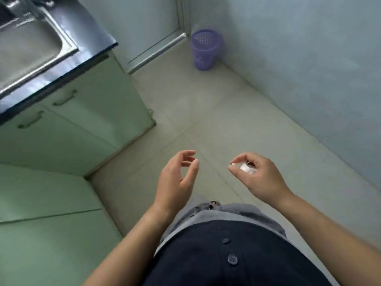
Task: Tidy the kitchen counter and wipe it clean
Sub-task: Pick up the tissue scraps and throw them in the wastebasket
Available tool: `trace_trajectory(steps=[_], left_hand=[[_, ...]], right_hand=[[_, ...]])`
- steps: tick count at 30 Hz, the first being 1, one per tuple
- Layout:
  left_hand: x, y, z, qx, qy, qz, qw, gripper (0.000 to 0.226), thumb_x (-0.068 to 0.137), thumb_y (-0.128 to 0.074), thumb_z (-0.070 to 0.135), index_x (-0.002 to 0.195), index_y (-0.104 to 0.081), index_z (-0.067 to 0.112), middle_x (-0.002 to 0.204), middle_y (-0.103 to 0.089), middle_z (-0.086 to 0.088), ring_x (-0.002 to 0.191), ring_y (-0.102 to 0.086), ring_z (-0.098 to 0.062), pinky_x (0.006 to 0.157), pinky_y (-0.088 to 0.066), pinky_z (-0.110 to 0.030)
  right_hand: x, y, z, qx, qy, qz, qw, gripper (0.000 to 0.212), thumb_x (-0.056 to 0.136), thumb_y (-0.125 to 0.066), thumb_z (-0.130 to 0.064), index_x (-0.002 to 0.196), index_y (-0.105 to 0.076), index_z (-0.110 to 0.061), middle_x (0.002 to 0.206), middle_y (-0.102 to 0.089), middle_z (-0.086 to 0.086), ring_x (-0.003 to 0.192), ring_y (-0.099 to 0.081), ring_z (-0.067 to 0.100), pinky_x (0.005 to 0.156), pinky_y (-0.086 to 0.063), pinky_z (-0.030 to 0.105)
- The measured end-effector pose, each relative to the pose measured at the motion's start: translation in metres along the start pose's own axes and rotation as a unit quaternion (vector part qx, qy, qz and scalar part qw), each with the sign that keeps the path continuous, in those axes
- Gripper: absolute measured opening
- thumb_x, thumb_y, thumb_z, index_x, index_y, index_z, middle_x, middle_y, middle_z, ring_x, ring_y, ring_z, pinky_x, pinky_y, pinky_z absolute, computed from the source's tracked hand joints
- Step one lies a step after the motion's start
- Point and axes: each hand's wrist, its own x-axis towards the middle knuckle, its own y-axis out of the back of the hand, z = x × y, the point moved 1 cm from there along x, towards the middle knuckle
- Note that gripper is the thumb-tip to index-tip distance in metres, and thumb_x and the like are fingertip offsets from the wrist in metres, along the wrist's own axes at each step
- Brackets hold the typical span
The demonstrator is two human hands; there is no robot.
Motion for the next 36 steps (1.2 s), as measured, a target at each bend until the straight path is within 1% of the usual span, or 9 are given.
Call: trace_trajectory(steps=[3,7,12,15,18,22,27,32,36], left_hand=[[0.047,-0.012,0.013,0.007,-0.002,-0.035,0.999,0.017,0.092,-0.053,0.030,0.108,-0.059,0.025,0.097,-0.063,0.013,0.090,-0.057,0.006,0.073,-0.043,-0.009],[0.114,-0.016,0.019,0.007,0.013,-0.054,0.998,0.013,0.091,-0.052,0.029,0.103,-0.058,0.030,0.094,-0.063,0.015,0.089,-0.057,0.007,0.071,-0.044,-0.010],[0.241,-0.004,0.029,-0.012,0.012,-0.035,0.999,0.011,0.091,-0.053,0.029,0.100,-0.060,0.030,0.093,-0.064,0.014,0.087,-0.058,0.006,0.077,-0.046,-0.017],[0.330,0.017,0.048,-0.005,-0.015,-0.028,0.999,0.016,0.091,-0.052,0.035,0.103,-0.060,0.027,0.093,-0.064,0.014,0.086,-0.059,0.003,0.080,-0.049,-0.026],[0.410,0.041,0.071,0.008,-0.050,-0.010,0.999,0.024,0.087,-0.049,0.040,0.104,-0.060,0.026,0.092,-0.064,0.014,0.085,-0.060,0.003,0.080,-0.049,-0.028],[0.484,0.052,0.079,0.003,-0.033,-0.005,0.999,0.014,0.091,-0.053,0.031,0.103,-0.060,0.027,0.091,-0.063,0.013,0.083,-0.058,0.004,0.081,-0.050,-0.030],[0.550,0.048,0.077,0.005,0.008,-0.027,1.000,0.014,0.091,-0.053,0.035,0.102,-0.059,0.031,0.094,-0.064,0.016,0.089,-0.058,0.004,0.080,-0.050,-0.030],[0.651,0.038,0.086,0.008,0.031,-0.023,0.999,0.013,0.091,-0.053,0.031,0.102,-0.060,0.028,0.093,-0.064,0.014,0.087,-0.058,0.004,0.081,-0.049,-0.029],[0.740,0.033,0.111,0.004,0.043,0.000,0.999,0.012,0.091,-0.053,0.029,0.101,-0.060,0.028,0.091,-0.063,0.015,0.082,-0.057,0.005,0.078,-0.049,-0.030]], right_hand=[[0.029,0.019,0.009,0.036,-0.042,0.040,0.998,0.007,0.079,-0.069,-0.031,0.078,-0.063,-0.028,0.085,-0.065,-0.014,0.087,-0.056,0.002,0.068,-0.041,0.015],[0.089,0.028,0.005,0.051,-0.061,0.049,0.996,0.007,0.079,-0.069,-0.031,0.076,-0.064,-0.029,0.080,-0.064,-0.014,0.081,-0.055,0.004,0.065,-0.040,0.015],[0.213,0.043,-0.035,0.029,-0.033,0.061,0.997,0.006,0.079,-0.070,-0.031,0.077,-0.064,-0.028,0.076,-0.063,-0.016,0.075,-0.054,0.002,0.060,-0.038,0.007],[0.291,0.058,-0.079,0.020,-0.008,0.085,0.996,0.006,0.078,-0.070,-0.030,0.077,-0.064,-0.027,0.072,-0.060,-0.016,0.070,-0.051,-0.002,0.060,-0.037,0.006],[0.363,0.073,-0.121,0.020,0.021,0.094,0.995,0.007,0.078,-0.070,-0.030,0.075,-0.064,-0.029,0.065,-0.059,-0.020,0.069,-0.052,-0.004,0.060,-0.037,0.007],[0.434,0.085,-0.145,0.034,0.009,0.097,0.995,0.005,0.080,-0.068,-0.030,0.078,-0.064,-0.028,0.083,-0.066,-0.020,0.086,-0.055,-0.010,0.067,-0.039,0.004],[0.504,0.097,-0.146,0.032,-0.029,0.074,0.996,0.004,0.081,-0.067,-0.032,0.079,-0.064,-0.030,0.089,-0.067,-0.017,0.097,-0.054,-0.004,0.075,-0.040,0.012],[0.615,0.122,-0.162,0.024,-0.017,0.065,0.997,0.004,0.081,-0.067,-0.031,0.078,-0.064,-0.030,0.086,-0.066,-0.018,0.089,-0.055,-0.007,0.070,-0.039,0.009],[0.722,0.154,-0.182,0.031,0.012,0.059,0.998,0.008,0.075,-0.068,-0.037,0.077,-0.063,-0.031,0.074,-0.065,-0.022,0.076,-0.059,0.007,0.072,-0.045,0.026]])
